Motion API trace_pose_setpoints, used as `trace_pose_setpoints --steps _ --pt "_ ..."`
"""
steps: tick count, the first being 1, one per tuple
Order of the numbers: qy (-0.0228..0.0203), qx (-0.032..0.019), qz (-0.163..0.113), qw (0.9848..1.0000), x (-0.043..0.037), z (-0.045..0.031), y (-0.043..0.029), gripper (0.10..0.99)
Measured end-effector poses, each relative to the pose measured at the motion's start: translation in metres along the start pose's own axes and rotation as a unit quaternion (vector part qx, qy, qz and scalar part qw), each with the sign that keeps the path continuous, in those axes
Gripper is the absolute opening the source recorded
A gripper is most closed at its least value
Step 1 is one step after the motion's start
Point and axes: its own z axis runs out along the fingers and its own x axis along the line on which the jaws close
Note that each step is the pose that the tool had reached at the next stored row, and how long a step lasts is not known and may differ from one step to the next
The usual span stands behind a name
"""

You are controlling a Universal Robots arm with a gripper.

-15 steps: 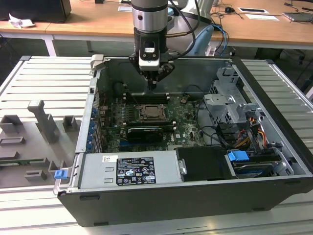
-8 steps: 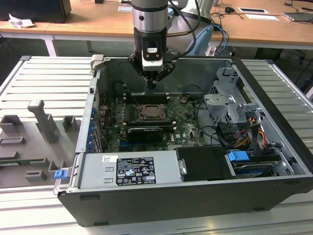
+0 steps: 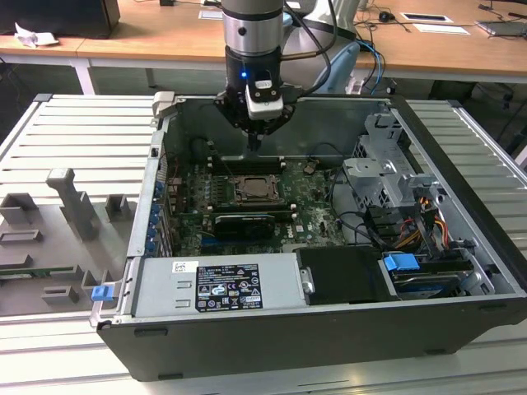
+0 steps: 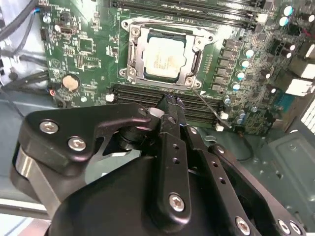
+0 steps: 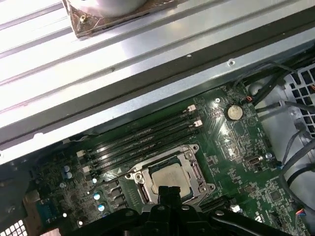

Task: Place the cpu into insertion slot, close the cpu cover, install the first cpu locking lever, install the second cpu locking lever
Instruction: 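Install the first cpu locking lever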

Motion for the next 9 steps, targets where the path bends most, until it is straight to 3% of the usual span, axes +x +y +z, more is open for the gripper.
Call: trace_pose_setpoints --steps 3,4,9 --pt "0.005 -0.0025 -0.062 0.9981 0.0 0.0001 0.0 0.106" --pt "0.0071 -0.0035 -0.088 0.9961 0.0 0.0001 0.0 0.106" --pt "0.0102 -0.005 -0.127 0.9918 0.0 0.0002 0.0 0.106"
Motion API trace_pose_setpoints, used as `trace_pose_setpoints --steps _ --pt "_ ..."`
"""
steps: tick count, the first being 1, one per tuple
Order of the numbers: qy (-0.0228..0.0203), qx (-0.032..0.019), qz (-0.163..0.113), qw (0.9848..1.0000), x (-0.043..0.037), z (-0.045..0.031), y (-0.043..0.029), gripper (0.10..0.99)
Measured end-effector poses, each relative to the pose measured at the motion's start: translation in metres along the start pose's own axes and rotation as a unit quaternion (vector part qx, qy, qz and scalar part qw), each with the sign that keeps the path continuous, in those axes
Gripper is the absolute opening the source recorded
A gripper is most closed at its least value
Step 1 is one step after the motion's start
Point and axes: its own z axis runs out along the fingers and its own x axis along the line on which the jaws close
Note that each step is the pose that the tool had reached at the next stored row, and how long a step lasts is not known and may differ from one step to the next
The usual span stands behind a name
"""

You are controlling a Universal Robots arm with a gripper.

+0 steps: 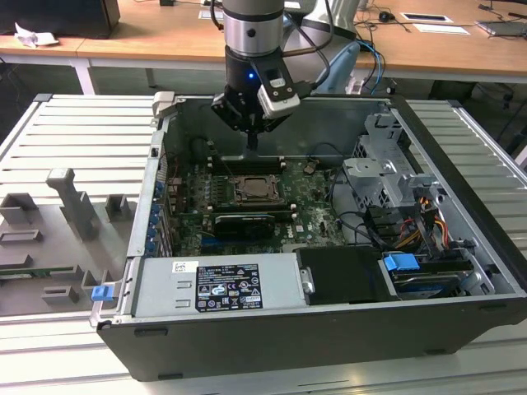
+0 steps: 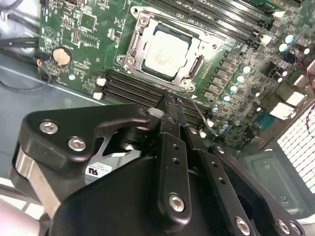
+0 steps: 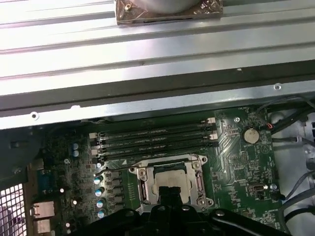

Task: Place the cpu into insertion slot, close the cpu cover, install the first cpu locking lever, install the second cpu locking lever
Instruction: 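Install the first cpu locking lever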

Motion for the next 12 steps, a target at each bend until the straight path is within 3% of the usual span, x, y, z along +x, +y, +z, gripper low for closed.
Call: trace_pose_setpoints --steps 8,12 --pt "0.0043 -0.0021 -0.053 0.9986 0.0 0.0001 0.0 0.106" --pt "0.0067 -0.0032 -0.083 0.9965 0.0004 0.0002 -0.0001 0.106"
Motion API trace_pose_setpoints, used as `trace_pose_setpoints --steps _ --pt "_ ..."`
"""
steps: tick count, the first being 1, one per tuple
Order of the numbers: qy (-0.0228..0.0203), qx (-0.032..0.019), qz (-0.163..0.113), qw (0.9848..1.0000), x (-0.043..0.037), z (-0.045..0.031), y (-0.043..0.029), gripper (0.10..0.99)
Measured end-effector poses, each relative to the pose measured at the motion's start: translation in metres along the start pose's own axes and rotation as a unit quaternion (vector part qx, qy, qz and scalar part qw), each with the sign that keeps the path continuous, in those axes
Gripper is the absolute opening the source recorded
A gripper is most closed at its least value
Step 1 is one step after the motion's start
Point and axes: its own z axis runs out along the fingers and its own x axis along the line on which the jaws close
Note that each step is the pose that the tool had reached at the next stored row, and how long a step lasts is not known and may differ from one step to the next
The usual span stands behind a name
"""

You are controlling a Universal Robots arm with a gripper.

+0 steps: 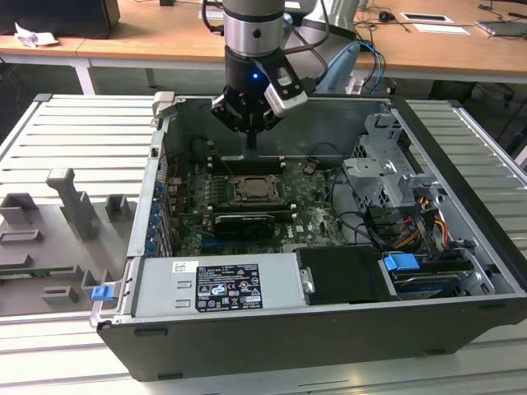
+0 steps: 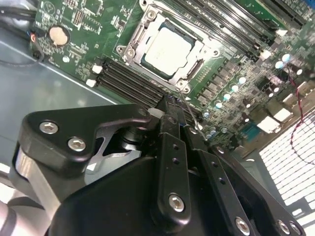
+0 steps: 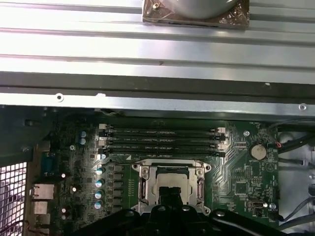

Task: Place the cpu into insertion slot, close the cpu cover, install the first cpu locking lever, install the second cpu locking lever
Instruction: 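Install the first cpu locking lever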

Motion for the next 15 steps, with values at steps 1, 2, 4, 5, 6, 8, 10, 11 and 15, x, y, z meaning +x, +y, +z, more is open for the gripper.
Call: trace_pose_setpoints --steps 1,2,4,5,6,8,10,11,15 --pt "0.0006 -0.0002 -0.007 1.0 0.0 0.0 0.0 0.106" --pt "0.0019 -0.001 -0.025 0.9997 0.0 0.0003 0.0 0.106" --pt "0.0028 -0.0015 -0.037 0.9993 0.0006 0.0004 0.0 0.106" --pt "0.0029 -0.0016 -0.037 0.9993 0.0011 0.0004 0.0 0.106" --pt "0.0029 -0.0016 -0.038 0.9993 0.0018 0.0004 0.0 0.106" --pt "0.0031 -0.0011 -0.038 0.9993 0.0043 0.0003 0.0001 0.106" --pt "0.0037 0.0049 -0.039 0.9992 0.0065 0.0002 0.0002 0.106" --pt "0.0043 0.012 -0.039 0.9992 0.007 0.0002 0.0002 0.106" --pt "0.005 0.0221 -0.036 0.9991 0.0126 0.0003 0.0005 0.106"
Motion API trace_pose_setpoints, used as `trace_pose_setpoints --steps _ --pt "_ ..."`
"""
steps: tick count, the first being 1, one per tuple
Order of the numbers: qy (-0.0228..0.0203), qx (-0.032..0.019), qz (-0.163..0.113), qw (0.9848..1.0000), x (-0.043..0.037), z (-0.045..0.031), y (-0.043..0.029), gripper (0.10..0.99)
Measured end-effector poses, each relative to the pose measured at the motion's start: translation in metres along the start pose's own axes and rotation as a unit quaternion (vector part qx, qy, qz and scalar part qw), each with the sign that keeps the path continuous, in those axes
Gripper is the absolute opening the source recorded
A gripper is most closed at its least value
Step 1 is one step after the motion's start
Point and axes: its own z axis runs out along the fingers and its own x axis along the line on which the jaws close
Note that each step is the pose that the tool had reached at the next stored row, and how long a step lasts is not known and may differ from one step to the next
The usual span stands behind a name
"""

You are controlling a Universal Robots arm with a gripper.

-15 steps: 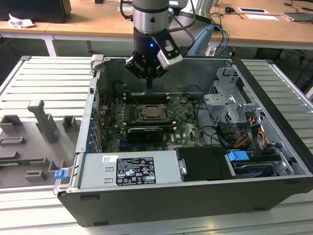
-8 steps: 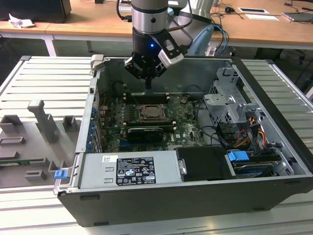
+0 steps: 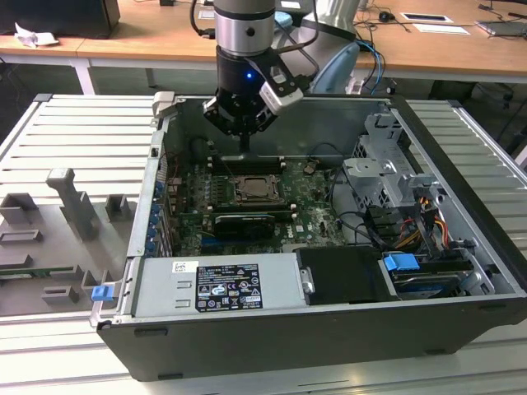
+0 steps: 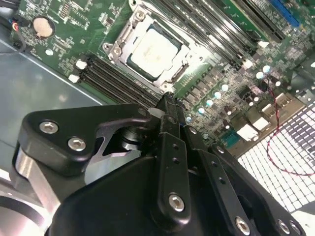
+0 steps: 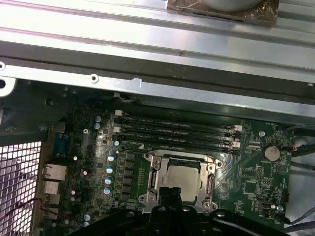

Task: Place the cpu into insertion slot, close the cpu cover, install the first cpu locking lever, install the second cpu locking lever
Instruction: 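Install the first cpu locking lever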

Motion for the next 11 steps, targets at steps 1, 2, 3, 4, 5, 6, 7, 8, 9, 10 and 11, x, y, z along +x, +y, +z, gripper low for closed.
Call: trace_pose_setpoints --steps 1,2,3,4,5,6,7,8,9,10,11 --pt "0.0 0.0 0.0 1.0 0.0032 -0.0001 0.0004 0.106" --pt "0.0 0.0 0.0 1.0 0.0053 0.0 0.0007 0.106" --pt "0.0 0.0 0.001 1.0 0.0066 0.0 0.0008 0.106" --pt "0.0 0.0 0.001 1.0 0.0095 0.0 0.0012 0.106" --pt "0.0 0.0 0.001 1.0 0.0103 0.0001 0.0013 0.106" --pt "0.0 0.0001 0.002 1.0 0.0104 0.0 0.0013 0.106" --pt "0.0 0.0001 0.003 1.0 0.0104 0.0 0.0013 0.106" --pt "-0.0001 0.0002 0.005 1.0 0.0104 0.0 0.0013 0.106" --pt "-0.0001 0.0002 0.006 1.0 0.0105 0.0 0.0013 0.106" --pt "-0.0001 0.0002 0.006 1.0 0.0137 0.0002 0.0016 0.106" --pt "-0.0001 0.0003 0.005 1.0 0.0186 0.0006 0.0022 0.106"
